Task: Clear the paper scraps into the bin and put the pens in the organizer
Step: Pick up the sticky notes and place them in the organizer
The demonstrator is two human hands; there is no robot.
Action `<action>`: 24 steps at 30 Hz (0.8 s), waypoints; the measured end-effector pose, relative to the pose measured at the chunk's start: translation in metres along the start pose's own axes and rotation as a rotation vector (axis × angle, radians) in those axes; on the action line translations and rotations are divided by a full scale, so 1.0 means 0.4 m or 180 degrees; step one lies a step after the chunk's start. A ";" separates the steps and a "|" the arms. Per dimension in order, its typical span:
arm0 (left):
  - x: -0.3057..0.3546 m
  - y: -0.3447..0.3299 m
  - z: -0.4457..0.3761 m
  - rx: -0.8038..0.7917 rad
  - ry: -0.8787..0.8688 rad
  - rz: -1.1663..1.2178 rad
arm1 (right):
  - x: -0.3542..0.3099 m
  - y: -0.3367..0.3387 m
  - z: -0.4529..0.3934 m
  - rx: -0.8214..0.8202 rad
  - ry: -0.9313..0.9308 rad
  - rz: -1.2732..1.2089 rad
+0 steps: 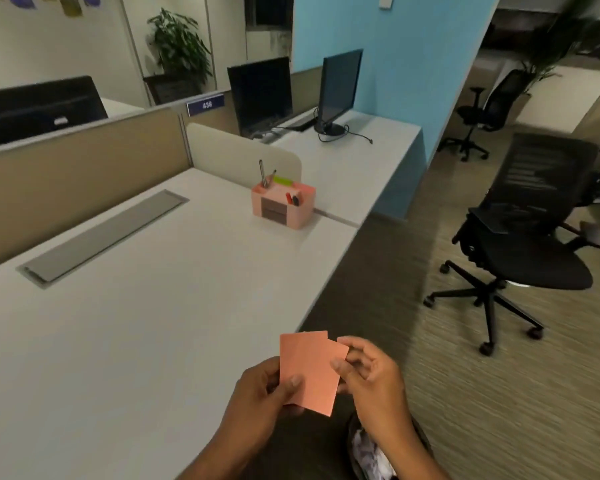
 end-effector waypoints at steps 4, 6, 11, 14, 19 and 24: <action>0.052 0.090 -0.099 0.0122 -0.0081 0.0053 | -0.058 -0.075 -0.111 -0.0085 0.0081 0.0096; 0.067 0.108 -0.142 0.0108 -0.0116 0.0148 | -0.087 -0.089 -0.167 -0.0126 0.0113 0.0197; 0.073 0.128 -0.276 0.0213 -0.0018 0.0362 | -0.134 -0.123 -0.341 -0.0492 -0.0009 0.0304; 0.083 0.139 -0.381 0.0308 0.0026 0.0529 | -0.161 -0.137 -0.479 -0.0671 0.0048 0.0298; 0.120 0.167 -0.546 0.0616 0.0089 0.0640 | -0.249 -0.113 -0.805 -0.0263 0.0443 -0.0059; 0.141 0.138 -0.648 0.0644 0.0256 0.0720 | -0.326 -0.131 -1.144 0.0184 0.1124 0.0253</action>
Point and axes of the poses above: each hand's wrist, its own z-axis away from the middle knuckle, its own y-axis out of the back of the hand, x = y × z, the point moved 7 cm from there along -z, towards the middle knuckle, and after that the axes turned 15 degrees about -z, right-handed, at the moved point
